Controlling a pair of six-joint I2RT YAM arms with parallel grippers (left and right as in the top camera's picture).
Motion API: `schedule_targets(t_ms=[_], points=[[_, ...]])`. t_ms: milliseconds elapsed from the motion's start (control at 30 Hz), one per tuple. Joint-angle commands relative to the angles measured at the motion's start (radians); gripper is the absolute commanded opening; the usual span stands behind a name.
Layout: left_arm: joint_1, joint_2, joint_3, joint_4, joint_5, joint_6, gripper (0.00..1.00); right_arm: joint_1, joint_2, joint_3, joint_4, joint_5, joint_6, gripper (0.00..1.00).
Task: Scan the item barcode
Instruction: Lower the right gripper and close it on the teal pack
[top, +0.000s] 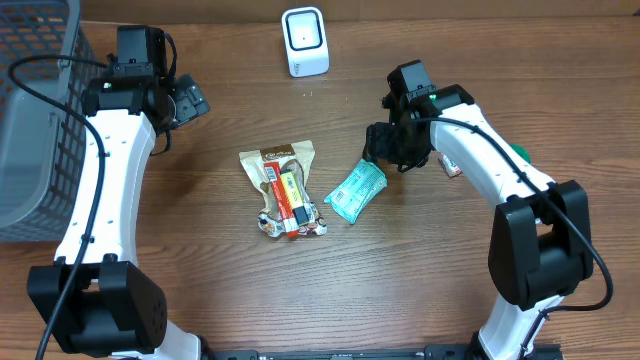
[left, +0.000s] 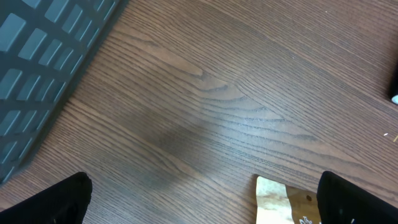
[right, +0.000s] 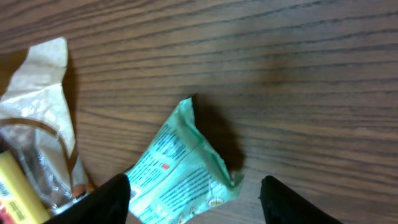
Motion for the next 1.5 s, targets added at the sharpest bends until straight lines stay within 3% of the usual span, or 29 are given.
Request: schedule_targets(t_ms=[0,200,1467], points=[[0.004,-0.009,0.006,0.001,-0.002,0.022,1.00,-0.002,-0.012,-0.035,0.022,0.026,-0.005,0.70],[0.004,-0.009,0.006,0.001,-0.002,0.022,1.00,-0.002,-0.011,-0.076,0.059,0.027,-0.005,0.74],[0.004,-0.009,0.006,0.001,-0.002,0.022,1.00,-0.002,-0.004,-0.111,0.089,0.069,0.012,0.71]])
